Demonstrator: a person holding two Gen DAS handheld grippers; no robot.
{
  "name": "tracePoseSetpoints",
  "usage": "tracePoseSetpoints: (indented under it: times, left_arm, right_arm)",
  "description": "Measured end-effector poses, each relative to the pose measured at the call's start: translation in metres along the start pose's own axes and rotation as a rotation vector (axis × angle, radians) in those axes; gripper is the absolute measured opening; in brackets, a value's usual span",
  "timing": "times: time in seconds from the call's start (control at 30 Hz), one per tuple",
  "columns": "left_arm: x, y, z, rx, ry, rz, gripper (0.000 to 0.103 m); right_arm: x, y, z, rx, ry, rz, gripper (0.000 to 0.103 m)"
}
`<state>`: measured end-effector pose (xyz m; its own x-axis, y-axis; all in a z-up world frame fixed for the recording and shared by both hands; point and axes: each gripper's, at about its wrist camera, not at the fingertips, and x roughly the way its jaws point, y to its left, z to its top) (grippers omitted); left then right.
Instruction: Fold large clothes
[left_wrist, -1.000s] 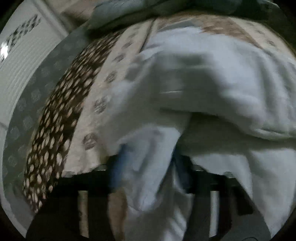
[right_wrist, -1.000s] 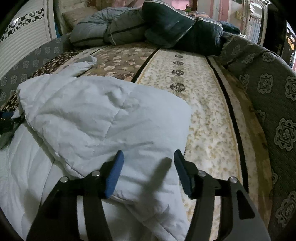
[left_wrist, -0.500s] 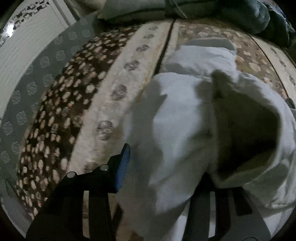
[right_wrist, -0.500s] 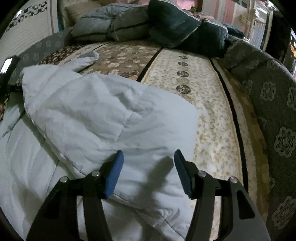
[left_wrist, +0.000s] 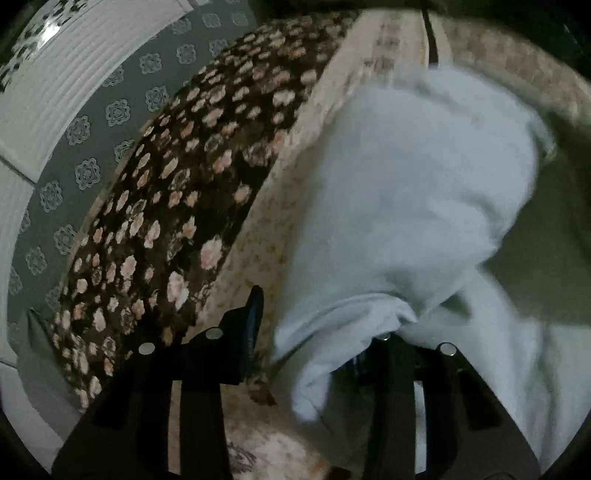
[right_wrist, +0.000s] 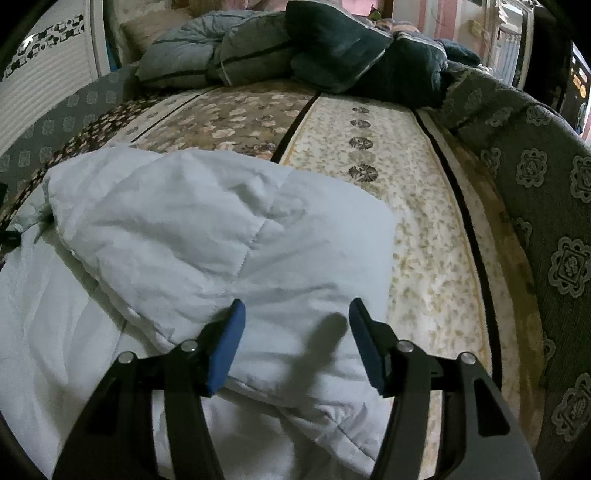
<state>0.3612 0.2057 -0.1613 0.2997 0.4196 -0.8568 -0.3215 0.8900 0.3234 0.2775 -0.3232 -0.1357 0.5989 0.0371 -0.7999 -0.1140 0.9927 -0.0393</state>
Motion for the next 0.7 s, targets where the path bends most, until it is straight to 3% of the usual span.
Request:
tracePoseSetpoints:
  times: [0.1,0.17,0.2,0.27,0.33,0.43,0.63,0.7]
  left_arm:
    - [-0.028,-0.003,0.007,-0.020,-0.050,-0.053,0.042]
    - [-0.044,-0.014,0.008,0.004,-0.075,-0.055,0.045]
    - [-0.049,-0.019,0.010,0.014,-0.086,-0.064,0.051]
    - [-0.063,-0.028,0.009,0.030,-0.118,-0.093,0.087]
    - [-0.076,-0.055,0.011,0.056,-0.184,-0.131,0.096]
    - [-0.088,-0.087,0.016,0.155,-0.235,-0.171,0.096]
    - [-0.075,-0.152,0.034,0.318,-0.244,-0.220,0.096]
    - [-0.068,-0.163,0.037,0.329,-0.218,-0.286,0.078]
  right_arm:
    - [-0.008,0.002,0.001,-0.045,-0.012,-0.013,0.070]
    - [-0.011,0.000,0.001,-0.058,-0.016,-0.024,0.071]
    - [-0.012,-0.002,0.000,-0.054,-0.016,-0.023,0.071]
    - [-0.012,-0.006,-0.001,-0.041,-0.014,-0.018,0.071]
    - [-0.012,-0.009,-0.004,-0.043,-0.013,-0.021,0.071]
    - [-0.008,-0.013,-0.007,-0.044,-0.002,-0.020,0.071]
    - [-0.005,-0.017,-0.009,-0.046,0.002,-0.018,0.074]
    - [-0.004,-0.020,-0.010,-0.051,0.003,-0.022,0.074]
